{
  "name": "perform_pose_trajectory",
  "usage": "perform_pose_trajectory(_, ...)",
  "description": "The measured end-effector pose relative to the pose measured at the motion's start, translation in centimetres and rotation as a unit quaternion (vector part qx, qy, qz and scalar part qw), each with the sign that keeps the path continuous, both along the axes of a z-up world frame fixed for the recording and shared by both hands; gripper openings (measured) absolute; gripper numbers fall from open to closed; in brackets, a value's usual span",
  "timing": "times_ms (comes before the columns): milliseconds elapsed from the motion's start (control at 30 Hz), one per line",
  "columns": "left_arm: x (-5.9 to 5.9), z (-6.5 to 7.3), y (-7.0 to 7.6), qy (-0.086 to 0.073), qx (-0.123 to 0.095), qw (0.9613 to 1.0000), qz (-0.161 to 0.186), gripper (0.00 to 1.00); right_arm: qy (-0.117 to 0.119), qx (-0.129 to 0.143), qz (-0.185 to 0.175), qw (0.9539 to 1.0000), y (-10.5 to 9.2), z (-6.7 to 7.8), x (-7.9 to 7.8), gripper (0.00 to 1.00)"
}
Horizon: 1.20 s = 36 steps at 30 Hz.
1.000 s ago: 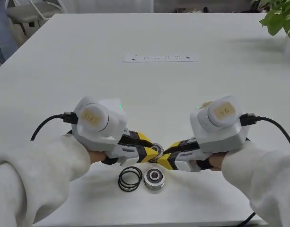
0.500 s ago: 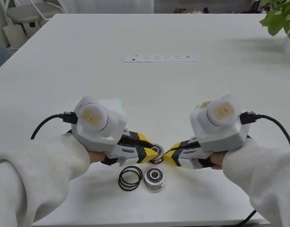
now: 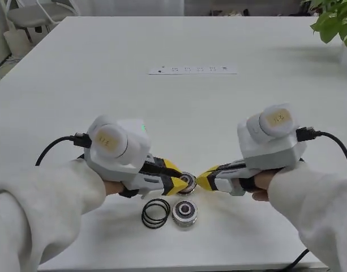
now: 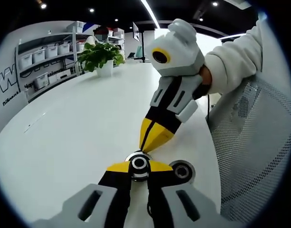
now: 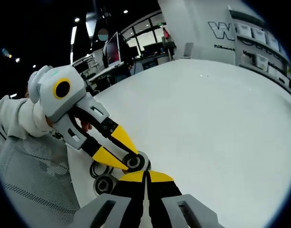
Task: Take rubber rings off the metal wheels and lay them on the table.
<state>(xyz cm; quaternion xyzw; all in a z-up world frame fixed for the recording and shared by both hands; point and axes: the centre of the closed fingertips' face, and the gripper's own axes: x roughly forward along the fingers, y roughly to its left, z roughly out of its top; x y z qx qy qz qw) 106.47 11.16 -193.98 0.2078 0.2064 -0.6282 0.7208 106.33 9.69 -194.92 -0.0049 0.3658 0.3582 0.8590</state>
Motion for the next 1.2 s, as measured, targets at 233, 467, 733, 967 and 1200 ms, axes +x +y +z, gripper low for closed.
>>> perform_pose_trajectory(233,0.0,0.0,0.0,-0.007,0.006,0.9999,-0.005,0.07,0.0,0.005,-0.001,1.0,0.3,0.4,-0.1,0.0)
perform_pose_trajectory(467,-0.1,0.0,0.0,-0.01,0.007,0.9999,-0.009,0.07,0.001,0.007,0.001,1.0,0.7,0.7,-0.2,0.0)
perform_pose_trajectory(733,-0.1,0.0,0.0,-0.009,0.007,0.9999,-0.008,0.07,-0.003,0.008,0.009,0.9999,1.0,1.0,-0.2,0.0)
perform_pose_trajectory(967,0.0,0.0,0.0,-0.009,0.006,0.9999,-0.009,0.07,-0.01,0.006,0.018,0.9998,1.3,1.2,-0.1,0.0)
perform_pose_trajectory(1200,0.0,0.0,0.0,-0.008,0.002,0.9999,-0.008,0.07,-0.012,0.012,0.021,0.9996,1.5,1.3,-0.1,0.0)
